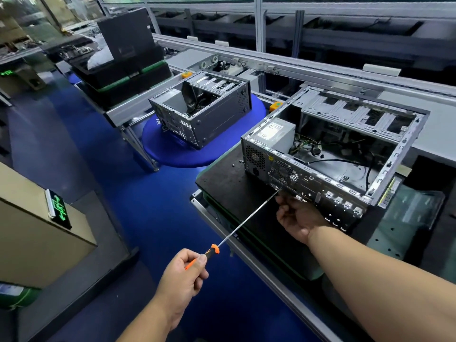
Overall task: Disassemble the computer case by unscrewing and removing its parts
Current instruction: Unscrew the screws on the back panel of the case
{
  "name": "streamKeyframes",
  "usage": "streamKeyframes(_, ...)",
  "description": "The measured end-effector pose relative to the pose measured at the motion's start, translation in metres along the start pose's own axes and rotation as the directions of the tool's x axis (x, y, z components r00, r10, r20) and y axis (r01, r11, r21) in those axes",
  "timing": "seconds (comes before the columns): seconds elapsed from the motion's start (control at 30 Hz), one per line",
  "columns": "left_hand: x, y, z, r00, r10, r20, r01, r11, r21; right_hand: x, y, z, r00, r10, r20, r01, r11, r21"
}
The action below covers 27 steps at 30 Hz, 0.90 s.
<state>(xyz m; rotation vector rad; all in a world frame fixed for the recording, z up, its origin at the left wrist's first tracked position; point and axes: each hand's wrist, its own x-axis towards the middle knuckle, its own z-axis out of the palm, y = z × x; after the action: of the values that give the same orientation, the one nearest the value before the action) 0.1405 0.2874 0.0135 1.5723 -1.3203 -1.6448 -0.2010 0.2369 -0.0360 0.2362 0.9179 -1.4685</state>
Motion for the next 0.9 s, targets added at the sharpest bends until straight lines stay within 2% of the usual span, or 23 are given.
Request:
streamKeyframes(0.23, -0.012, -0.012, 0.015, 1.0, 0.0, -0.022, 0.0, 1.0, -0.014, -0.008, -0.005, -0.007, 0.998, 0.005, 0.07, 0.001, 0.997, -0.082)
streamKeyframes(0.33, -0.013, -0.013, 0.022, 0.999, 0.016, -0.028, -0.017, 1.0, -0.004, -0.009, -0.005, -0.005, 0.995, -0.019, 0.102, 0.025, 0.998, -0.061)
streamKeyframes(0.53, -0.014, -0.019, 0.025, 0.998, 0.043, -0.056, -0.04, 0.998, 0.051, -0.01, -0.002, 0.0, 0.998, -0.033, 0.048, 0.034, 0.999, -0.005)
streamKeyframes(0.77, -0.017, -0.015, 0.03, 0.964, 0.211, -0.159, -0.163, 0.948, 0.272, -0.01, -0.003, -0.004, 0.997, -0.036, 0.073, 0.039, 0.999, -0.034)
streamKeyframes(0.9, -0.02, -0.015, 0.028, 0.964, 0.211, -0.162, -0.159, 0.945, 0.287, -0.011, -0.002, -0.006, 0.993, -0.05, 0.106, 0.058, 0.995, -0.075)
